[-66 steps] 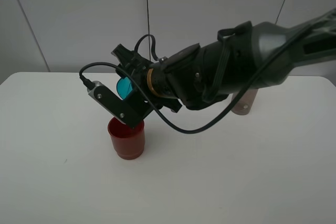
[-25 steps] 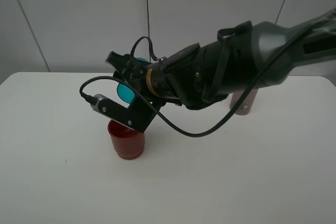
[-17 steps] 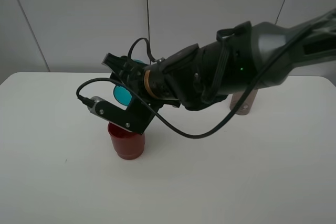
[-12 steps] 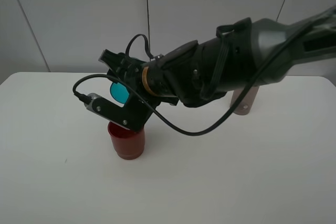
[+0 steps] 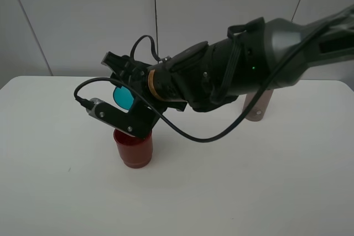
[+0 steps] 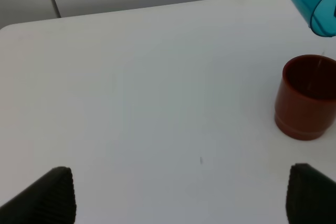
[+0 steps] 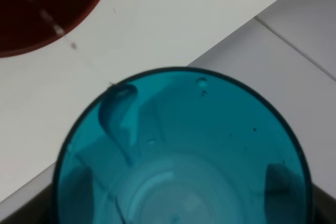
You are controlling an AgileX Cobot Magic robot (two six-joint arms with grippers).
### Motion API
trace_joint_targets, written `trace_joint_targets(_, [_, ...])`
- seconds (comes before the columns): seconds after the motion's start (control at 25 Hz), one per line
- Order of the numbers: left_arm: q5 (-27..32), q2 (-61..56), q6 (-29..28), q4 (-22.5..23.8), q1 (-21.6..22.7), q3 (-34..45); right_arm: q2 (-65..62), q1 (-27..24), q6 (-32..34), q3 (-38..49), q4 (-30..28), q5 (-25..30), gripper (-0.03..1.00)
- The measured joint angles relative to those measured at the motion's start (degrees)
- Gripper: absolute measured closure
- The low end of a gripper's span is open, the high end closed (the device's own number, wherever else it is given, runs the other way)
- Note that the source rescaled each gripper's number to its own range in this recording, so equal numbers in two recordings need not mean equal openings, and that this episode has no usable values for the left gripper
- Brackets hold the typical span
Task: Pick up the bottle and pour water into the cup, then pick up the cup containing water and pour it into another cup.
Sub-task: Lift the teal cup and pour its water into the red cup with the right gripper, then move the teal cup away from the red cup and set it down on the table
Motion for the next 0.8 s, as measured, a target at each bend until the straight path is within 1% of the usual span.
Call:
trace_joint_targets(0.12, [0.0, 0.0, 0.0, 0.0, 0.0, 0.0, 0.0, 0.0, 1.9, 0.0, 0.0, 0.0, 0.87])
trace_joint_targets(0.48, [0.0, 0.0, 0.0, 0.0, 0.0, 0.0, 0.0, 0.0, 17.3, 0.0, 0.0, -0.5, 0.87])
trace_joint_targets(0.52, [0.0, 0.0, 0.0, 0.0, 0.0, 0.0, 0.0, 0.0, 17.3, 0.0, 0.0, -0.5, 0.87])
trace_joint_targets(0.64, [0.0, 0.0, 0.0, 0.0, 0.0, 0.0, 0.0, 0.0, 24.0, 0.0, 0.0, -0.5, 0.87])
trace_joint_targets(0.8, [0.0, 0.0, 0.0, 0.0, 0.0, 0.0, 0.0, 0.0, 34.9, 0.0, 0.0, 0.0, 0.87])
